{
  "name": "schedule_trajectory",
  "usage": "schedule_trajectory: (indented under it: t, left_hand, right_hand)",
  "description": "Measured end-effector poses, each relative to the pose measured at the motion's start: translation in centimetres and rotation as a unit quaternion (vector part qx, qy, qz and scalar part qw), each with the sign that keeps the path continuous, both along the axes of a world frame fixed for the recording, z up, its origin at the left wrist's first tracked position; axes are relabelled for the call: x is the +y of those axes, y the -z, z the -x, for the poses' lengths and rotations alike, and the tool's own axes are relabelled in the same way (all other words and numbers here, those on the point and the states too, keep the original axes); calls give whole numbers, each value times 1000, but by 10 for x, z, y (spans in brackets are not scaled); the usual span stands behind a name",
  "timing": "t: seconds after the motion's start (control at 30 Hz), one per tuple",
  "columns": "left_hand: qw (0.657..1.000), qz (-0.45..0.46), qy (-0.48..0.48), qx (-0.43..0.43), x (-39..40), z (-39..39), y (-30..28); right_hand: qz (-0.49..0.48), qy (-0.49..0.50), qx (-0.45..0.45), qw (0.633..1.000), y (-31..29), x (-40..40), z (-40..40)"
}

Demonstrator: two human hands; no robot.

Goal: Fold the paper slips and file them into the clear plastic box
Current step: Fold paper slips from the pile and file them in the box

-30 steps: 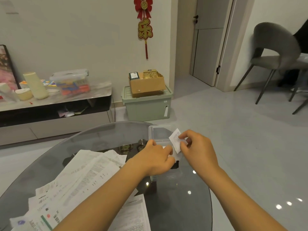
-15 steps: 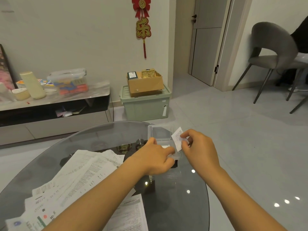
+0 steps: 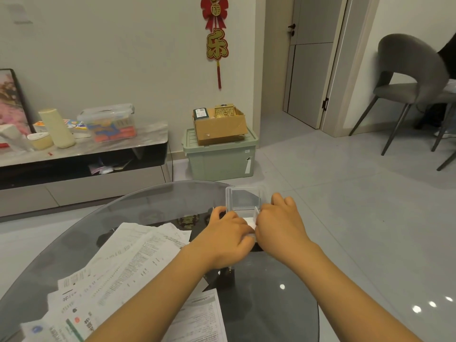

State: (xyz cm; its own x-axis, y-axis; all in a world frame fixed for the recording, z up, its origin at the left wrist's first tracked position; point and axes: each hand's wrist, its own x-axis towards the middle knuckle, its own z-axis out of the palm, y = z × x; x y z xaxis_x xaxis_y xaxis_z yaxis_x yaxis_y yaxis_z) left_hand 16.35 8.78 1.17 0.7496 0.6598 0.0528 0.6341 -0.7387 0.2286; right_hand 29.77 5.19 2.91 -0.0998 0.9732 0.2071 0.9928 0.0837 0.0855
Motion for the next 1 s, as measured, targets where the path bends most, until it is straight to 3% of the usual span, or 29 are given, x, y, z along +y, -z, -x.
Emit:
schedule_trajectory:
  t: [0.23, 0.37, 0.73, 1.0]
  left_hand:
    - [999, 21, -6, -24, 3, 1, 5]
    - [996, 47, -74, -28, 15, -6, -8]
    - [955, 92, -98, 265, 54, -64, -25]
    - [933, 152, -103, 308, 66, -75, -26]
  right_hand:
    - [-4, 18, 21, 1000, -9, 1, -3]
    - [-12, 14, 49, 999, -6, 0, -7]
    - [-20, 28, 162, 986, 2, -5, -23]
    - [-5, -25, 171, 985, -2, -12, -26]
